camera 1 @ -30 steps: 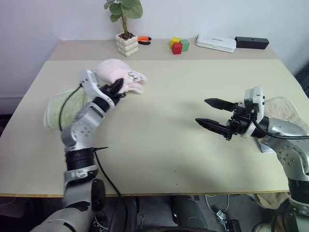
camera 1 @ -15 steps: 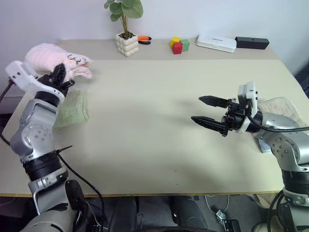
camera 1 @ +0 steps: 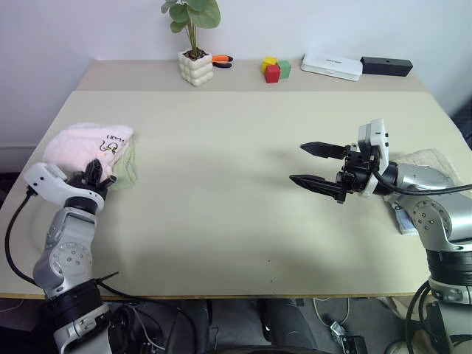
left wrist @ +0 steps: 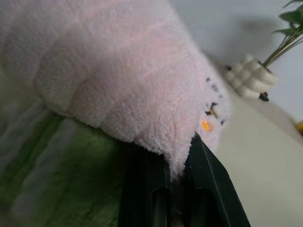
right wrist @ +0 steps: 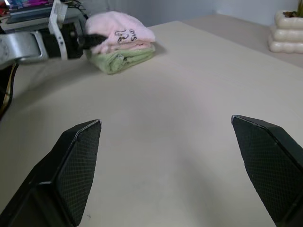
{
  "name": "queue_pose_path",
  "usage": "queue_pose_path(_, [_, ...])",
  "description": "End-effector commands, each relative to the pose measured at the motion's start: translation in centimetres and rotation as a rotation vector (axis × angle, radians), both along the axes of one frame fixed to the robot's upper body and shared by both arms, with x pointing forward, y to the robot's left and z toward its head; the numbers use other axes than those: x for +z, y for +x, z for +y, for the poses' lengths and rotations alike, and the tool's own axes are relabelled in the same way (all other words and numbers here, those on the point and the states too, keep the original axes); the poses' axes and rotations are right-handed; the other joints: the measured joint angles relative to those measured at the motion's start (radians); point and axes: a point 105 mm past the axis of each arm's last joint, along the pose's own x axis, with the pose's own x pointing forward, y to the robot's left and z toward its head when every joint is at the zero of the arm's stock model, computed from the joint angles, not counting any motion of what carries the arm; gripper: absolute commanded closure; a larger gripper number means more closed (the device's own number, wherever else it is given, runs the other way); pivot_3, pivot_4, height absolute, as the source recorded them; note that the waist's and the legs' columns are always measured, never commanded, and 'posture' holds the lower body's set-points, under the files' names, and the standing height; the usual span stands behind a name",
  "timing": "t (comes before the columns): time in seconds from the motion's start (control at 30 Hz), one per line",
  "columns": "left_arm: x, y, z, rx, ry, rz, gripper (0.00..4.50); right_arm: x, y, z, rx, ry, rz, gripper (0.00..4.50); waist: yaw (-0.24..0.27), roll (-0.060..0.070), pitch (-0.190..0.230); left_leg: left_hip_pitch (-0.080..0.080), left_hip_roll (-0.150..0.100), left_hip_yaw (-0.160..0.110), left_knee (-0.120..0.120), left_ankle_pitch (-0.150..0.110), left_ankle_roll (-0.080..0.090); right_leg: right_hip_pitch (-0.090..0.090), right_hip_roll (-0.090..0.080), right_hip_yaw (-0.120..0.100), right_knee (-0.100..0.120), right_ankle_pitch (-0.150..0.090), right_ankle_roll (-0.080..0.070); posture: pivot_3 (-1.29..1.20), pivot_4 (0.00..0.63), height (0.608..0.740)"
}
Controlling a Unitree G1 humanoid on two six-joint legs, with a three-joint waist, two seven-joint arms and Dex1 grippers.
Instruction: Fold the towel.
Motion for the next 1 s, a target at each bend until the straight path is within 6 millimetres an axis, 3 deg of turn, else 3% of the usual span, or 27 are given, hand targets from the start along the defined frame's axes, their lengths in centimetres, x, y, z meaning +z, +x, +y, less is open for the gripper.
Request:
queue_pose_path(0.03, [0.5,-0.5,-0.4,-0.01,-0.006,-0.019,4.47,1.0,-0.2,0.1,0.008,0.001,-0.051,0.0,-0.001,0.0,0.0,0.0,0.0,0.0,0.0,0.0,0.0,0.0,0.0,0.0,0.0,0.0,0.0,0.0,0.15,0.74])
queue_pose_path(0.13, [0.5,-0.6,-0.3,-0.007,-0.032,-0.035,3.44,0.9,0.0,0.1,0.001,0.002,-0.05,0.0,-0.001,0.0,0.0,0.0,0.0,0.0,0.0,0.0,0.0,0.0,0.0,0.0,0.0,0.0,0.0,0.0,0.15,0.74])
queue_pose_path(0.33, [1.6,-1.0,-1.4,-0.07,-0.071,-0.08,0.38,0.6,0.1,0.0,-0.006,0.005,-0.045,0.0,-0.003,0.0,0.0,0.0,0.0,0.0,0.0,0.0,0.0,0.0,0.0,0.0,0.0,0.0,0.0,0.0,0.15,0.74])
queue_pose_path(0.37, [1.8,-1.1,-1.6,-0.08,-0.076,-0.083,0.02,0.5,0.1,-0.1,-0.008,0.002,-0.044,0.0,-0.003,0.0,0.0,0.0,0.0,0.0,0.0,0.0,0.0,0.0,0.0,0.0,0.0,0.0,0.0,0.0,0.15,0.74])
queue_pose_path(0.57, [3.0,-2.1,-3.8,-0.163,-0.116,-0.079,0.02,0.3,0.4,-0.3,-0.012,0.0,-0.046,0.0,-0.003,0.0,0.0,0.0,0.0,0.0,0.0,0.0,0.0,0.0,0.0,0.0,0.0,0.0,0.0,0.0,0.15,0.74])
queue_pose_path(0.87, [2.0,-3.6,-6.3,-0.235,-0.077,-0.011,0.02,-0.2,0.5,-0.4,-0.014,-0.007,-0.052,0.0,-0.003,0.0,0.0,0.001,0.0,0.0,0.0,0.0,0.0,0.0,0.0,0.0,0.0,0.0,0.0,0.0,0.15,0.74])
queue_pose_path(1.0, [1.2,-4.0,-9.9,-0.392,0.056,0.034,0.02,0.0,0.6,-0.9,-0.033,0.002,-0.049,0.0,-0.003,0.0,0.0,0.001,0.0,0.0,0.0,0.0,0.0,0.0,0.0,0.0,0.0,0.0,-0.001,0.0,0.15,0.74])
